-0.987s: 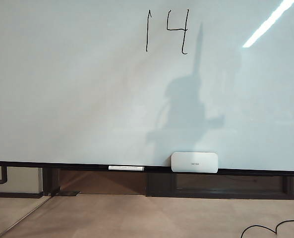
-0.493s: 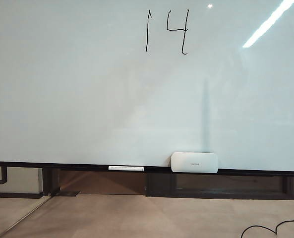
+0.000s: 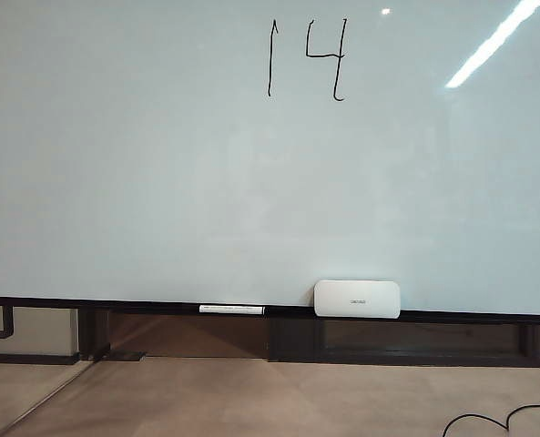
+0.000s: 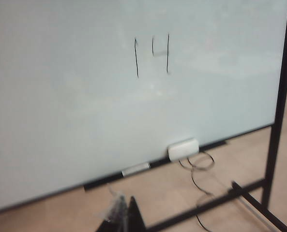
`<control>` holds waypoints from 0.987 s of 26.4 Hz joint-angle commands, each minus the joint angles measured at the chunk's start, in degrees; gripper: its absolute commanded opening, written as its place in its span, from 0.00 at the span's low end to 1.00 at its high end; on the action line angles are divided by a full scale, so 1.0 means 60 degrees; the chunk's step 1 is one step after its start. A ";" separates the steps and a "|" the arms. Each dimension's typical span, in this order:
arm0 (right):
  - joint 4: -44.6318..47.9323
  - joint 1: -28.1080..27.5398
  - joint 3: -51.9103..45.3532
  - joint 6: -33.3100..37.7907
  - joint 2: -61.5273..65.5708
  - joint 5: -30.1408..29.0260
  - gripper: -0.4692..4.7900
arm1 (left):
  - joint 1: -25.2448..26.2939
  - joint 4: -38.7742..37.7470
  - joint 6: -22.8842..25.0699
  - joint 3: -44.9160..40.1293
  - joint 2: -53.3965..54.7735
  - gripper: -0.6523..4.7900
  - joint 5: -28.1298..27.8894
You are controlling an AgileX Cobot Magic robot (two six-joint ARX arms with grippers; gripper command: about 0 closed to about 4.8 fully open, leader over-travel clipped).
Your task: Reach to the right to find the marker pen, pick it up, and write the number 14 on the whiteboard.
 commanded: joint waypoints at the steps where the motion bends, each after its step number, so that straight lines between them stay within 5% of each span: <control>1: -0.0044 -0.0415 0.0095 0.0368 -0.0452 -0.0430 0.09 | 0.0222 -0.0648 -0.0612 0.0018 0.0004 0.11 0.0295; 5: -0.0732 -0.1035 0.0040 0.0634 -0.0951 -0.0772 0.09 | 0.1279 -0.1253 -0.0066 0.0033 0.0004 0.11 0.1086; 10: -0.0958 -0.1942 -0.0328 0.1086 -0.1526 -0.1432 0.09 | 0.2255 -0.0827 -0.0783 -0.0164 0.0000 0.11 0.2124; 15: -0.0550 -0.2801 -0.0608 0.0969 -0.1526 -0.1821 0.09 | 0.2889 -0.0466 -0.1035 -0.0426 0.0000 0.11 0.2109; 26: 0.1971 -0.3217 -0.2896 0.1428 -0.1526 -0.1719 0.09 | 0.4448 0.3581 -0.2401 -0.3085 0.0000 0.11 0.2688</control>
